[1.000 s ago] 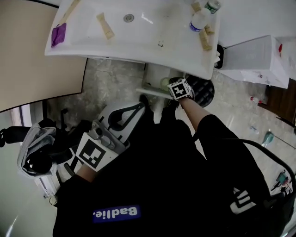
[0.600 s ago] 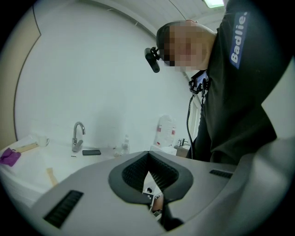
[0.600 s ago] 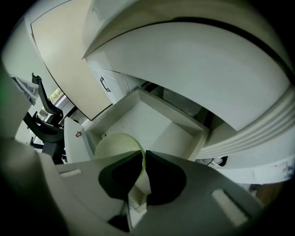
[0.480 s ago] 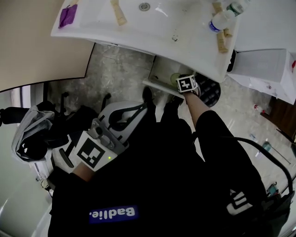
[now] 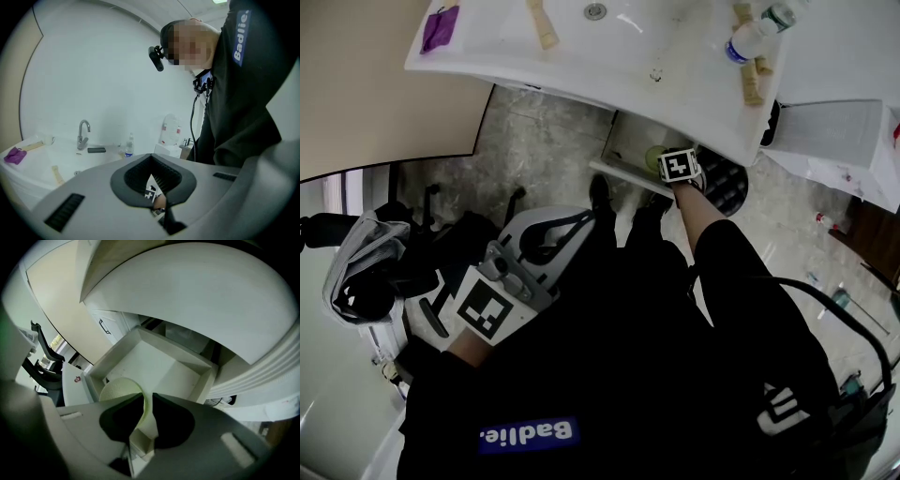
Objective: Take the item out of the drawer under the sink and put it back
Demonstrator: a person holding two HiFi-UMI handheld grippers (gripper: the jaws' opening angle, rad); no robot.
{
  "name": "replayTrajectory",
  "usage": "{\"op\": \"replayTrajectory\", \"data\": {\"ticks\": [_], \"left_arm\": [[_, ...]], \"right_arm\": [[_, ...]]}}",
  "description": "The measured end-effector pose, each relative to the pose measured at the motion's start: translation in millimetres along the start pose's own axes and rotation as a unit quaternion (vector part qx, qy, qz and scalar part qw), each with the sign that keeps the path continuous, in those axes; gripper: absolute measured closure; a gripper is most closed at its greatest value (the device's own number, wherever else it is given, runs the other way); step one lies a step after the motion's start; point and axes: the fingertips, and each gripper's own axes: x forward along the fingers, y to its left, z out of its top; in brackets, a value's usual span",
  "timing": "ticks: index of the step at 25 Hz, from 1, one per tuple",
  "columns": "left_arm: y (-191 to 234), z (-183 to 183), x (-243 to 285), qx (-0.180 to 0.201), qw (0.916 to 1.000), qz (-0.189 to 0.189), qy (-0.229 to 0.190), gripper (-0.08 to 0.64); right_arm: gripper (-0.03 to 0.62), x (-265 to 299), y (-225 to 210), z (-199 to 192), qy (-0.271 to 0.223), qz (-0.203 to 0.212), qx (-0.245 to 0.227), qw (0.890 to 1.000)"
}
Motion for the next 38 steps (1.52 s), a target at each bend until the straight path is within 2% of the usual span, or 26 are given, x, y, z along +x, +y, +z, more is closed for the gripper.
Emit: {"op": "replayTrajectory", "data": {"ticks": [3,8,19,24,28,31,38], "left_arm": [[0.3,0.9,-0.2,-0.001,1.0,0.0,0.0,0.555],[-4.5,7.3,3.3,-0.002,0.9998,-0.008,-0.018,0.554],[-26.7,34.6,23.6,0.034,0.9953,-0.074,-0.052,0.555],[-28.7,39.3,29.3,0.021,0.9937,-0.093,-0.06,0.555],[-29.9,45.6,36.5,0.025,0.9912,-0.111,-0.068,0.555],[-30.9,47.6,40.5,0.024,0.99,-0.122,-0.066,0.555],[-36.9,54.9,55.3,0.025,0.9877,-0.139,-0.066,0.555]], "right_arm": [[0.474,-6.7,7.9,3.4,-0.016,0.03,0.023,0.999],[0.465,-34.6,7.0,7.8,-0.038,0.029,0.019,0.999],[0.466,-131.7,36.4,14.6,-0.1,0.077,0.005,0.992],[0.466,-173.7,66.1,18.2,-0.125,0.101,-0.007,0.987],[0.466,-205.0,77.3,27.3,-0.153,0.114,-0.009,0.982],[0.47,-239.2,82.0,39.8,-0.2,0.12,0.001,0.972],[0.522,-342.0,94.7,69.3,-0.321,0.138,-0.033,0.936]]}}
